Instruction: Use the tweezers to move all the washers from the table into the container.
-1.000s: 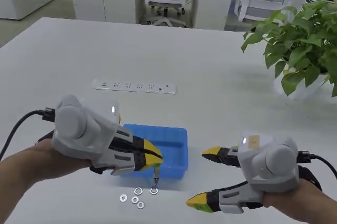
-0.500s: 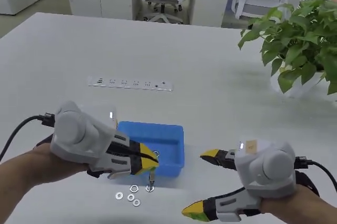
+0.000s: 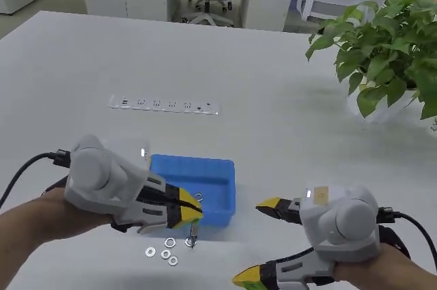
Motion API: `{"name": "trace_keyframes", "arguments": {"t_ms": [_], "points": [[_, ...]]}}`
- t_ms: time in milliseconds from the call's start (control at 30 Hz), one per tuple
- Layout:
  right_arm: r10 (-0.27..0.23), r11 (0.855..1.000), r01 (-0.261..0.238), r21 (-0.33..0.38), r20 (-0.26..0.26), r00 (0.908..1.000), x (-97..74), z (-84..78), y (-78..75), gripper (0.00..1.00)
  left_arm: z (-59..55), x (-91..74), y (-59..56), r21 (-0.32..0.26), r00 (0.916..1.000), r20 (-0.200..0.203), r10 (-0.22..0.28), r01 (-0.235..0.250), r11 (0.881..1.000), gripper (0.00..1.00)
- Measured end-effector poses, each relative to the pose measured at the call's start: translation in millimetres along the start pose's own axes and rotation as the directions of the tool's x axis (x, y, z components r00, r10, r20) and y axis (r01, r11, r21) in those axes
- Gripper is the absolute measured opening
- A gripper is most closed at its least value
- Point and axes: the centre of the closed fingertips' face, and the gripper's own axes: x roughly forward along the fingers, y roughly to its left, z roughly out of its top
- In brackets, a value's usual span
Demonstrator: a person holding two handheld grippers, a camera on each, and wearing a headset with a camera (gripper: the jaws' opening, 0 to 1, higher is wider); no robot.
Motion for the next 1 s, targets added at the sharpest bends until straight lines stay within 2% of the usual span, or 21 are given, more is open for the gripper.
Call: {"name": "trace_keyframes", "arguments": {"t_ms": [333, 600, 1000], "points": [[0.025, 1.000, -0.025, -0.017, 0.006, 0.9997, 5.1, 1.5, 4.3, 0.72, 0.4, -0.5, -0.5, -0.017, 0.9998, 0.020, -0.006, 0.006, 1.000, 0.05], [0.066, 0.996, -0.065, -0.062, 0.012, 0.9977, 14.4, 7.5, 6.4, 0.64, -0.2, -0.9, -2.1, -0.011, 0.9995, 0.020, -0.023, 0.024, 1.000, 0.05], [0.144, 0.974, -0.142, -0.177, 0.001, 0.9896, 32.8, 18.9, 11.3, 0.46, -0.1, -0.7, -2.6, -0.018, 0.9992, 0.015, -0.036, 0.036, 0.999, 0.05]]}}
